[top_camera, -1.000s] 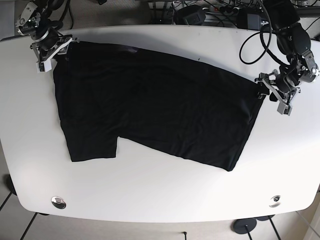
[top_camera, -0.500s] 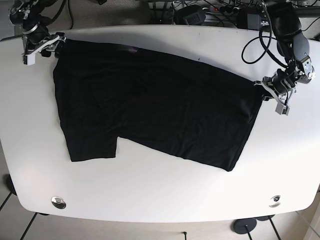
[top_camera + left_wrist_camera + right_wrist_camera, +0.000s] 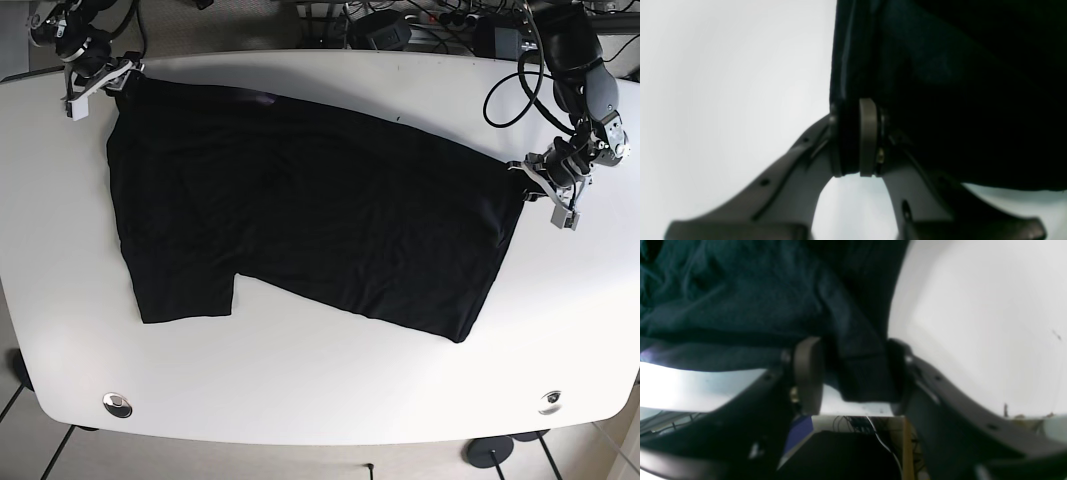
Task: Fold the T-shirt properly
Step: 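Pull the shirt edge taut between both grippers to straighten it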
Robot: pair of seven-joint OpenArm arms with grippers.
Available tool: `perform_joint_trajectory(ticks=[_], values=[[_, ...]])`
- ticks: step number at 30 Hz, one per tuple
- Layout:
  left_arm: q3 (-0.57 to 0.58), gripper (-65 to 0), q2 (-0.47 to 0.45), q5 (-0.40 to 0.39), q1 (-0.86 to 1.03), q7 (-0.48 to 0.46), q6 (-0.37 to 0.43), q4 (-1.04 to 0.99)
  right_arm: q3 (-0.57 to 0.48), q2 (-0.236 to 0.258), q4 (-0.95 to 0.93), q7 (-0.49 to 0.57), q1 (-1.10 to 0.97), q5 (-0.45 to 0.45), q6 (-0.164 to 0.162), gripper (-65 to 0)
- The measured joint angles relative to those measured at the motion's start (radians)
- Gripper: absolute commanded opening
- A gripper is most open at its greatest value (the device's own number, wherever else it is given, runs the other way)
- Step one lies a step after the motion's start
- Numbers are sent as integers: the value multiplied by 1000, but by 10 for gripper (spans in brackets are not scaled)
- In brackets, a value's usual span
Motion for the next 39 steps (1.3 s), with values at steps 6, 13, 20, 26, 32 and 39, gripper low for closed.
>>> perform_joint_trajectory(ticks=[6,13,20,26,32,39], values=[[-37,-594,7,0,0,12,-2,-1,-13,-4,-2,-11,-5,-1,0,-623],[-203,-594,11,11,44,38,-5,-5,-48,34,104,-18,-43,-8,3,-631],[-395,-594,12,-7,246,72,-32,74,-215,66,110,-19,-44,-9,0,-631],[-514,-589,105,-7,434,106,-31,218,-253,90,109,-21,-49,-16,0,-623],[-507,-560,136,16,477,205,-31,373,-228,95,114,-19,-112,-3,1,-312],[-508,-408,136,20,403,228,-31,545,-78,47,227,-6,-162,82,1,-89]])
